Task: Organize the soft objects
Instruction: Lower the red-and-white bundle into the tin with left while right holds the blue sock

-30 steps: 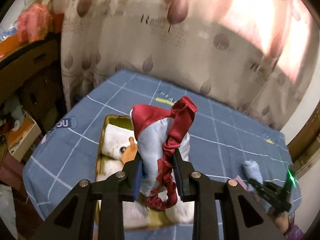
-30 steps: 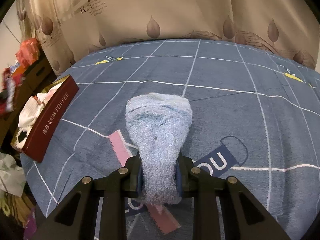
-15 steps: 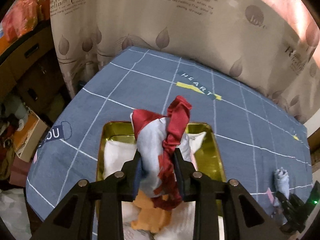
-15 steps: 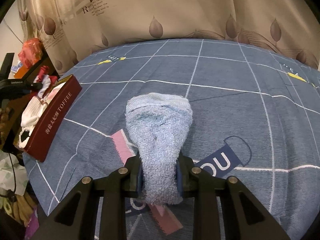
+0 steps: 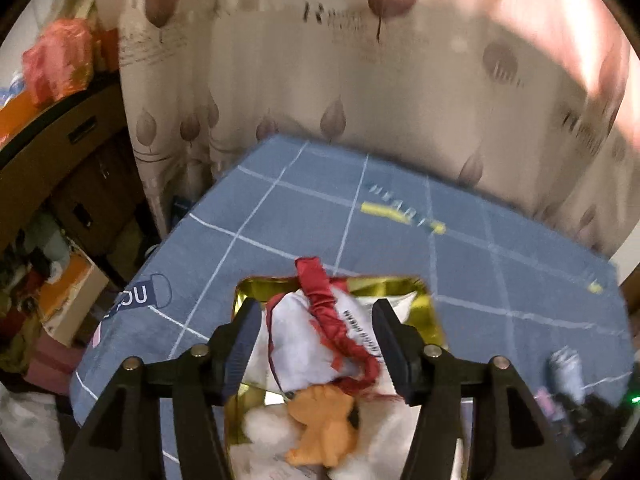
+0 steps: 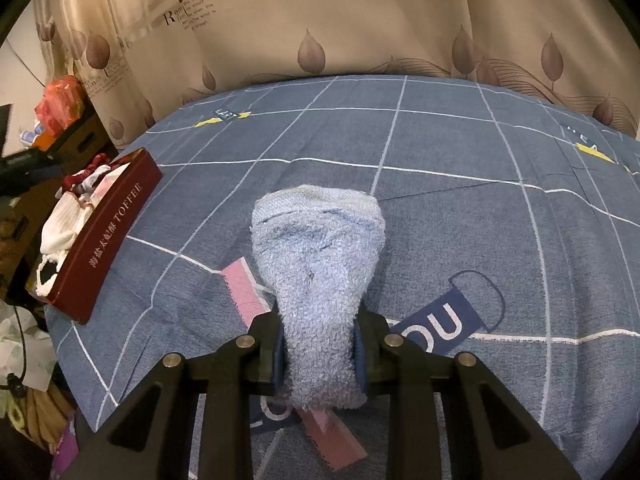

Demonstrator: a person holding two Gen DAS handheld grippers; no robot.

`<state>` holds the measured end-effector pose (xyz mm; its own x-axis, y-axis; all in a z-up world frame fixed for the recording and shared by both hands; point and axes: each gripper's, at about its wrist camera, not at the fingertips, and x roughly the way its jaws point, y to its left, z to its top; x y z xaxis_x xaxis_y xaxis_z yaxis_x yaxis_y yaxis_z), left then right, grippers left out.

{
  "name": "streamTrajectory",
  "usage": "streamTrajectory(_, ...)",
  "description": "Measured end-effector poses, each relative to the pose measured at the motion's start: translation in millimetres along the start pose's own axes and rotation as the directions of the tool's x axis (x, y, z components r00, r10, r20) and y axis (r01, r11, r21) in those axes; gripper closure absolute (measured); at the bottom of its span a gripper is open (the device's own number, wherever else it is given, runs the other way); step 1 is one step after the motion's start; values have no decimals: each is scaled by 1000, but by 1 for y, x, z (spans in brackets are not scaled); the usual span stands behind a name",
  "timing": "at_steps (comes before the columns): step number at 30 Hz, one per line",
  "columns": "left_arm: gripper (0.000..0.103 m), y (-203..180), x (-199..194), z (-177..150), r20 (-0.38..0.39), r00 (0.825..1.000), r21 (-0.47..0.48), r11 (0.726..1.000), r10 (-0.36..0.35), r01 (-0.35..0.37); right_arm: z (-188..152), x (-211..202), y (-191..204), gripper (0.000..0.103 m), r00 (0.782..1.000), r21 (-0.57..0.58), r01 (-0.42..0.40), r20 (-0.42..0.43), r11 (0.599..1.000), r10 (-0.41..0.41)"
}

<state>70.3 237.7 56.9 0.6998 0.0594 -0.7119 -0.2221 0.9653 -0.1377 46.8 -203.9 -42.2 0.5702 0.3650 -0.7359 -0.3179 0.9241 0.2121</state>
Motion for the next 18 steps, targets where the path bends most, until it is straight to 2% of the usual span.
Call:
streamTrajectory(3, 40, 1, -19, -2, 12, 1000, -18, 1000, 7, -7, 0, 0, 0, 78, 1000, 1, -1, -1, 1000, 1)
streamTrajectory(7, 40, 11, -58, -28, 61, 998, -116, 993, 1, 7, 1, 0, -1, 78, 1000, 10, -10, -9, 1000, 10)
streamTrajectory(10, 40, 18, -83, -64, 70, 998, -177, 984, 5, 7, 3, -2, -3, 78, 1000, 25, -20, -16, 999, 20)
streamTrajectory(13, 40, 23, -100, -101, 56, 998, -195, 980, 39, -28, 3, -8, -1, 79, 998, 54, -62, -16, 997, 63)
streamTrajectory(16, 40, 30, -111, -133, 41, 997, -216, 975, 69, -58, 6, -17, 12, 79, 995, 44, -96, -9, 994, 97)
streamTrajectory(18, 40, 35, -115, -149, 35, 996, -239, 968, 86, -76, 10, -27, 29, 79, 989, 34, -151, 3, 988, 151)
